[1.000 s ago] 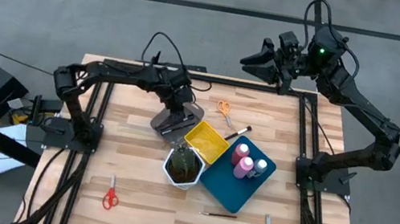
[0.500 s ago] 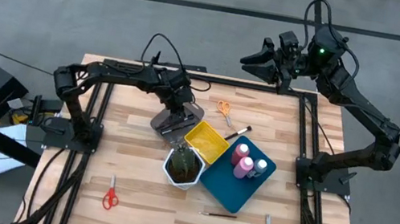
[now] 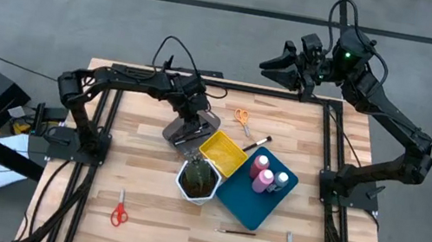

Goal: Pick & Place Paint Supplies
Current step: Put the red scissors into the yellow bin

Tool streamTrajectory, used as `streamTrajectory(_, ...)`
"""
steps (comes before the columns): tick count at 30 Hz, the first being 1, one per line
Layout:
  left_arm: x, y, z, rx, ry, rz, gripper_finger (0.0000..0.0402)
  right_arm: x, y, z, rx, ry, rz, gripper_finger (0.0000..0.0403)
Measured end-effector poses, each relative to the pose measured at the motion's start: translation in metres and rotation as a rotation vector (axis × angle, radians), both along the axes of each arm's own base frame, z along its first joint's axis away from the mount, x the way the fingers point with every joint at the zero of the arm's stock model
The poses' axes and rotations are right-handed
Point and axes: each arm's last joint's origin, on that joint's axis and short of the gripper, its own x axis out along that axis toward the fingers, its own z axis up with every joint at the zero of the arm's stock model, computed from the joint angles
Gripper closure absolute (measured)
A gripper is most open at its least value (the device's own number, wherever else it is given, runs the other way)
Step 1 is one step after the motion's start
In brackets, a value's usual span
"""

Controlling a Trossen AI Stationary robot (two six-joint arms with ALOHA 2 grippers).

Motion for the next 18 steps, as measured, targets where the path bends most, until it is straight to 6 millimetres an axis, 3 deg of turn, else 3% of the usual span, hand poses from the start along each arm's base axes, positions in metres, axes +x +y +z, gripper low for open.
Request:
streamTrajectory(6, -0.004, -0.002, 0.018, 0.040, -0.057, 0.005, 0.0300, 0.000, 0.000, 0.000, -0.008, -0.001, 0.000, 0.0271)
streamTrajectory(11, -0.013, -0.006, 0.045, 0.082, -0.129, 0.036, 0.0283, 0.000, 0.000, 0.000, -0.008, -0.001, 0.001, 0.0271)
streamTrajectory(18, -0.042, -0.019, 0.085, 0.069, -0.162, 0.181, 0.0276, 0.000, 0.000, 0.000, -0.008, -0.001, 0.002, 0.0271)
